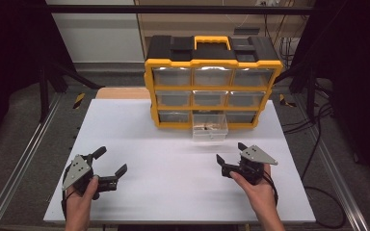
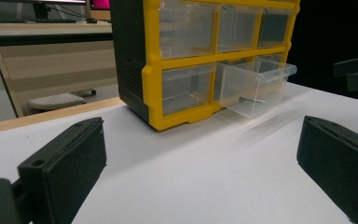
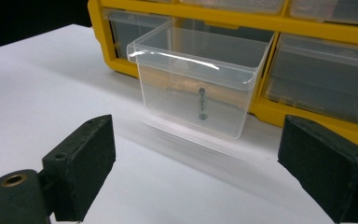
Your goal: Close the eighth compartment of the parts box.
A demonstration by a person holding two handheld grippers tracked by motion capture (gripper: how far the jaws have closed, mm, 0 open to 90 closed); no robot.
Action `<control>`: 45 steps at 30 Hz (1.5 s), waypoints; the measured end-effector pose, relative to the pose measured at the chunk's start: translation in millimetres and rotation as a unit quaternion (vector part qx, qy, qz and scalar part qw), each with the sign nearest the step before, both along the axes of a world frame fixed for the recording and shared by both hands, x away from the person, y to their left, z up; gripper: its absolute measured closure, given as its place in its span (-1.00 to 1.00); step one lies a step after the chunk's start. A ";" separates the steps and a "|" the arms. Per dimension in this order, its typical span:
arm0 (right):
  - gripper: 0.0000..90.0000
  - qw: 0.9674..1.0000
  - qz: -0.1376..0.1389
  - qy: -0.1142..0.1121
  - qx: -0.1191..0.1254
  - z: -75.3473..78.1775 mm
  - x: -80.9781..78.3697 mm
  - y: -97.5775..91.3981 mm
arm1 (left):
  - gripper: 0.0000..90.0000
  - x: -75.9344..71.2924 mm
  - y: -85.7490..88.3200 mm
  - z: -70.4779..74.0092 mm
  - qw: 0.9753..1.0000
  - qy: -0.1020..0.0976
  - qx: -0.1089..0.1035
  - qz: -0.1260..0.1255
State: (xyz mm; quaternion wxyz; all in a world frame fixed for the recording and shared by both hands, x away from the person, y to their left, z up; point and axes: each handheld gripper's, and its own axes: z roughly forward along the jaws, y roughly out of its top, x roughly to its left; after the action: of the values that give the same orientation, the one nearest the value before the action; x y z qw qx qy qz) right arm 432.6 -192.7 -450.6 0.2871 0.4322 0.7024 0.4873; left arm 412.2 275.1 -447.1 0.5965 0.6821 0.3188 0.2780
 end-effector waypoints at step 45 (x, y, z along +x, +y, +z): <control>1.00 0.999 0.025 0.040 -0.015 -8.9 -3.3 3.8 | -0.97 0.0 7.9 1.2 1.000 -0.004 0.001 0.015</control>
State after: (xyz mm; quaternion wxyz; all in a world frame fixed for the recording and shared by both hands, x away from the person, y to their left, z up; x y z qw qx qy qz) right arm 429.3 -188.9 -459.6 0.2534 0.4293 0.7312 0.4658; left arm 412.1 283.0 -446.0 0.5926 0.6771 0.3262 0.2896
